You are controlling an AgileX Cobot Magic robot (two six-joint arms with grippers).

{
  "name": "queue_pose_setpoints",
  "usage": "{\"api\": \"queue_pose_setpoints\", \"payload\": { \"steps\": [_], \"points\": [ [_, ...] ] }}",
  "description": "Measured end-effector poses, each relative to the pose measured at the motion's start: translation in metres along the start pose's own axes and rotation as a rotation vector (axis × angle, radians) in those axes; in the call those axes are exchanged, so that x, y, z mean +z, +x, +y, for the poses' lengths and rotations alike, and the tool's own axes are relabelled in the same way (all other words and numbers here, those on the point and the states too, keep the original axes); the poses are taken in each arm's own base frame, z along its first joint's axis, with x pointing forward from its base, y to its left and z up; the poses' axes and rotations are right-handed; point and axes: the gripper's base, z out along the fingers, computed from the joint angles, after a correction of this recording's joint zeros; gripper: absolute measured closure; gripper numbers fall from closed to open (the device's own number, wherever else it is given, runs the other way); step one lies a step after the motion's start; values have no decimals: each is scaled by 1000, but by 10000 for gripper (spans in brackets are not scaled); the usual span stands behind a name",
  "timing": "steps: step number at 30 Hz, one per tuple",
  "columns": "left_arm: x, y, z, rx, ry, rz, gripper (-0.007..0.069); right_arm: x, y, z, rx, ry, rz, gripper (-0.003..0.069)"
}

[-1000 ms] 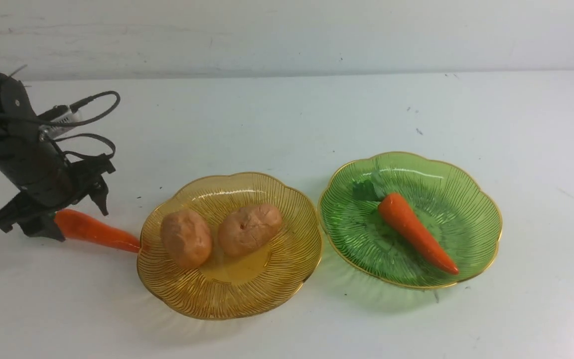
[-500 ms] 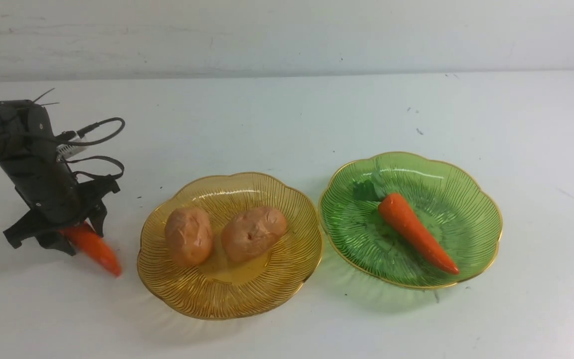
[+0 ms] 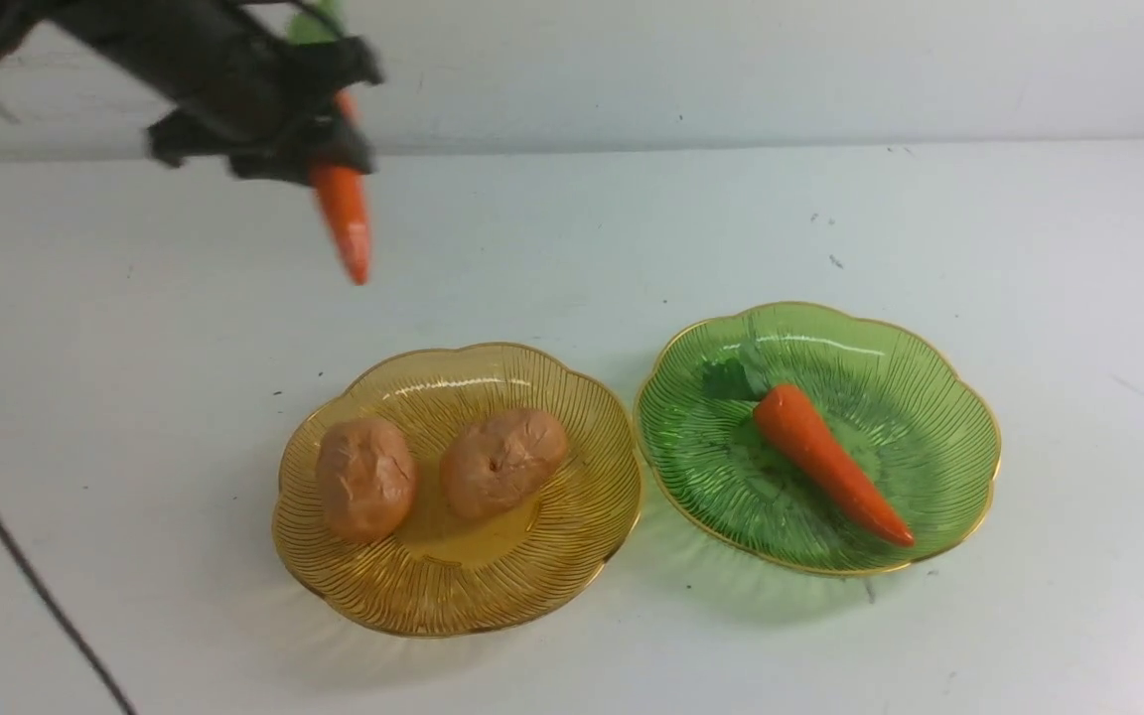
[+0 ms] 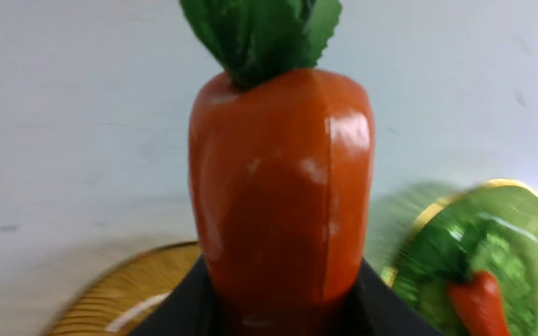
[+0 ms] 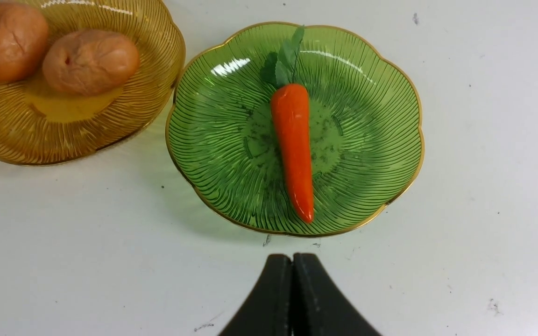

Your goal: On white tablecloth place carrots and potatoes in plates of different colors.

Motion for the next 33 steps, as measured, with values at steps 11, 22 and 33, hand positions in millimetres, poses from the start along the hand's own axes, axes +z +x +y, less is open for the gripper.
{"api": "queue_pose_setpoints", "payload": {
  "steps": [11,22,33],
  "points": [
    [122,76,-108,243,85,137,327,0,0,-1,-13,15,1,674],
    [144,85,-114,222,110,141,32,-42,8,-7,-28,89,-19,674],
    [67,45,-103,292,67,174,325,-79,87,-7,40,164,-398,674]
  ]
}}
